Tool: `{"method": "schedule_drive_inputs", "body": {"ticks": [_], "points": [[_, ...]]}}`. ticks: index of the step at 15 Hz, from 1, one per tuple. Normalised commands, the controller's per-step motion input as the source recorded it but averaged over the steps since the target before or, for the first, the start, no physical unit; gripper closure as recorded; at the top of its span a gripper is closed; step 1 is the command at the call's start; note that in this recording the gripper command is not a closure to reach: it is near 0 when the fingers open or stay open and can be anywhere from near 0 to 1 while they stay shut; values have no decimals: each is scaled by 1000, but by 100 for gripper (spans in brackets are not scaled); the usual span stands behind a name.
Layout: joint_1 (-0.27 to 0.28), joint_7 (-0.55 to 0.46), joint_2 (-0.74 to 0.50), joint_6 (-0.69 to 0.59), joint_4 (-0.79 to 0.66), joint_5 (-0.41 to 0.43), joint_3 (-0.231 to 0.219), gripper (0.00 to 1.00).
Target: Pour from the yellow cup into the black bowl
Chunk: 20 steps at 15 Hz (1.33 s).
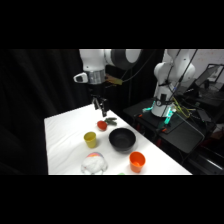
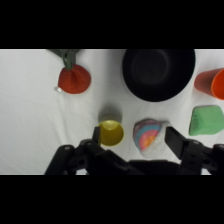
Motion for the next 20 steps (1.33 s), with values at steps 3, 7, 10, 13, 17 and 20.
{"method": "schedule_drive_inputs", "body": {"ticks": [3, 7, 10, 13, 17, 20], "points": [[-1, 21, 51, 46, 71, 10, 34, 0], [36, 35, 172, 307, 258, 114, 71, 0], [13, 10, 227, 365, 253, 212, 54, 0], [-17, -39, 249, 278, 158, 194, 31, 0], [-40, -41, 231, 189, 101, 125, 12, 0], [-14, 38, 205, 107, 146, 50, -9, 0]]}}
